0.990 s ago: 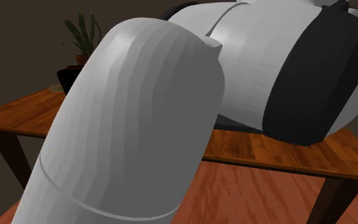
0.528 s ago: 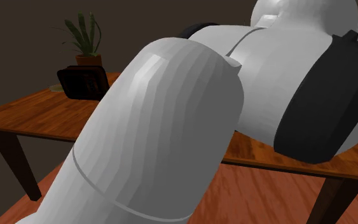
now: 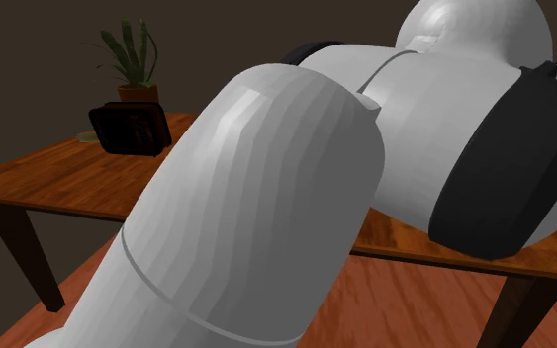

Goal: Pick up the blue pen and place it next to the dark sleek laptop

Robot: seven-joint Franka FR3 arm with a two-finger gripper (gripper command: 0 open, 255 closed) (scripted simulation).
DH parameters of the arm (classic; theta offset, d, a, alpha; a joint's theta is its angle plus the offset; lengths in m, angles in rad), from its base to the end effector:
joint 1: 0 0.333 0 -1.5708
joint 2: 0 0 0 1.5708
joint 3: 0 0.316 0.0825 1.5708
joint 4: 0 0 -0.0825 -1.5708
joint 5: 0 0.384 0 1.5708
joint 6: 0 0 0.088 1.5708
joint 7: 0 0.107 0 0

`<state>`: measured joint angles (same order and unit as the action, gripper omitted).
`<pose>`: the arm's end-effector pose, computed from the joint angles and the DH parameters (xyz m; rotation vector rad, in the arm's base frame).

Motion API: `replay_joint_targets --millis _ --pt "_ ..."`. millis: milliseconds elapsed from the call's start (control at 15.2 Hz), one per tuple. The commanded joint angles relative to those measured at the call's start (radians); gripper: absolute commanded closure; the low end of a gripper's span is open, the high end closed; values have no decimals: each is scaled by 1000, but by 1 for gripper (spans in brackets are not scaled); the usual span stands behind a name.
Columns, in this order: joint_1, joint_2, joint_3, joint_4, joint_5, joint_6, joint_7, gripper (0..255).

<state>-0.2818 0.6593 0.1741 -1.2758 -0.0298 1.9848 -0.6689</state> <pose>0.7314 -0.1122 0.3750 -2.9802 -0.8142 -0.1298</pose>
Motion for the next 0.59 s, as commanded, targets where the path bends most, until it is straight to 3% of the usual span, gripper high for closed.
replay_joint_targets --millis 0,528 --pt "-1 5 -1 -16 0 21 -1 255" --pt "-1 12 -1 -28 -1 40 -2 255"
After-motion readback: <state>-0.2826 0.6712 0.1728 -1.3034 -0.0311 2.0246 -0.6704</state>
